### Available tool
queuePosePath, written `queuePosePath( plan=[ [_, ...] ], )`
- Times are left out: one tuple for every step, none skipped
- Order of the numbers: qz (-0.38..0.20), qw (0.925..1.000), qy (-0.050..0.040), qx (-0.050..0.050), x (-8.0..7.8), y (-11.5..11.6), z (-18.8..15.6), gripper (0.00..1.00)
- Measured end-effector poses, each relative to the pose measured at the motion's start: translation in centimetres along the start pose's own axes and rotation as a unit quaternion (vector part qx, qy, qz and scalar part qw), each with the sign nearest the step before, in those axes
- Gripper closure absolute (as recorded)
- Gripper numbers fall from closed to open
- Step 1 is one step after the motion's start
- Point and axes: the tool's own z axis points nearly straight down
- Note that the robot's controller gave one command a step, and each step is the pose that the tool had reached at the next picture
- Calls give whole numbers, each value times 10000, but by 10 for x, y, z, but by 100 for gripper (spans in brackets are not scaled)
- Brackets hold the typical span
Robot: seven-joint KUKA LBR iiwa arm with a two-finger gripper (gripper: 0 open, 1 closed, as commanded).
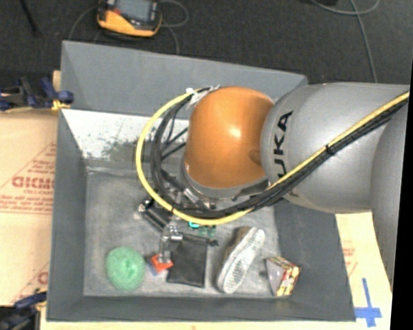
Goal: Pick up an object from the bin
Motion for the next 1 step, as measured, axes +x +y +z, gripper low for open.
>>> queuePosePath(
  plan=[
    [19,10000,-38,-6,-2,-1,-4,0]
  ],
)
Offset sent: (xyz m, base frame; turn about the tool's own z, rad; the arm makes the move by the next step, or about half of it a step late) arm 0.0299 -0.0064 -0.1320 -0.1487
